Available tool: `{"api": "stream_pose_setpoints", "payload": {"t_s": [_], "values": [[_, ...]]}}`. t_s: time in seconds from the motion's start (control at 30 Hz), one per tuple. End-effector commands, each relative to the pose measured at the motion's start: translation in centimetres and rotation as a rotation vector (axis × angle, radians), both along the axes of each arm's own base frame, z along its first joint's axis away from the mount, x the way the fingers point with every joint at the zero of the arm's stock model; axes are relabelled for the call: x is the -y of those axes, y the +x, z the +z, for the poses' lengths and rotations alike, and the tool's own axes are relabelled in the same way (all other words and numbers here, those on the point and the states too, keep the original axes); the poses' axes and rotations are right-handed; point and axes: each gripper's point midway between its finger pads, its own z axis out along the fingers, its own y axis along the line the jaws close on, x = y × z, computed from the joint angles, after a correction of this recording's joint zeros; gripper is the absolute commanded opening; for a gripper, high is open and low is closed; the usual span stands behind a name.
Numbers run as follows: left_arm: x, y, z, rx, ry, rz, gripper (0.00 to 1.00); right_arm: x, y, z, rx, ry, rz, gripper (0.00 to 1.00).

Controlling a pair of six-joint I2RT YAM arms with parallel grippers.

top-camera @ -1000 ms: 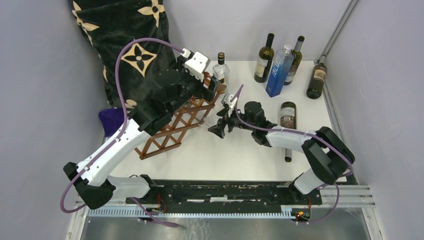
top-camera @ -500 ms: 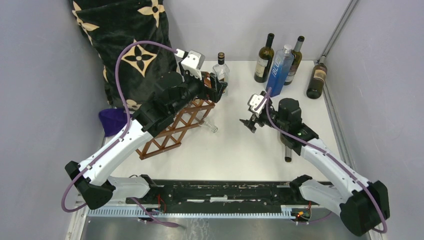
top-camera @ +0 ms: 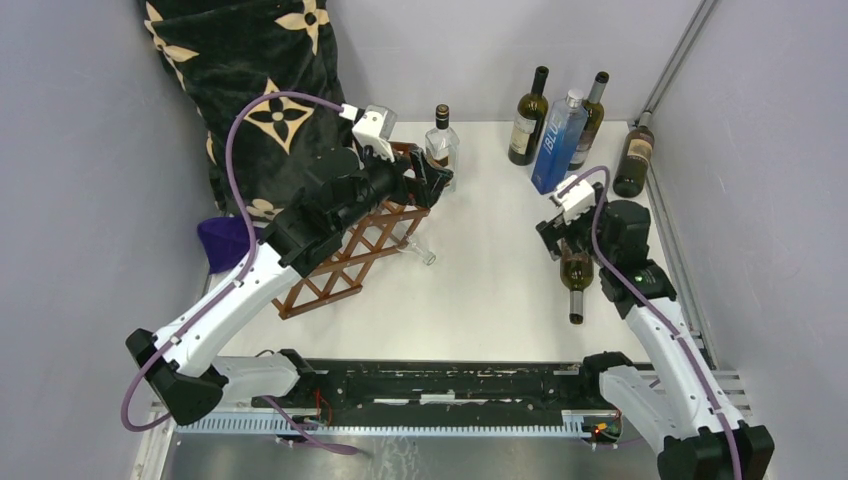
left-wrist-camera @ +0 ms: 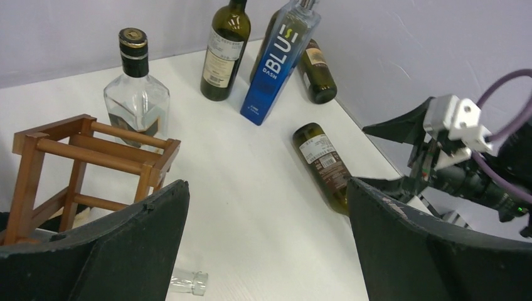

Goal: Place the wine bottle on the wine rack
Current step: Pick up the wine bottle from the center of the board.

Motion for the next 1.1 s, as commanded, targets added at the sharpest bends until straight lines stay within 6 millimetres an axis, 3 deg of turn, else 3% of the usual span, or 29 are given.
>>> {"api": "stream_pose_setpoints", "payload": {"t_s": [0.0,0.27,0.47,0.67,1.07], "values": [[-0.3,-2.1,3.0,-0.003,-0.119,-0.047,1.0,3.0,0.0,-1.3,-0.083,0.079,-0.153,0.98],[-1.9,-3.7,3.0,-0.014,-0.158,-0.032,1.0,8.2,0.3,-5.4,-0.259,0.22,-0.361,0.98],[-3.1,-4.2,3.0,-0.007,-0.142,-0.002,1.0,9.1,-0.3,-9.6,-0.409,0.189,-0.391,0.98],[-3.6,-4.3,2.8,0.004,-0.175,0.016,1.0,9.0,0.1,-11.4,-0.481,0.213,-0.395,0.98],[-3.7,-4.2,2.8,0.01,-0.188,0.024,1.0,8.2,-1.2,-16.2,-0.626,0.28,-0.405,0.98]]}}
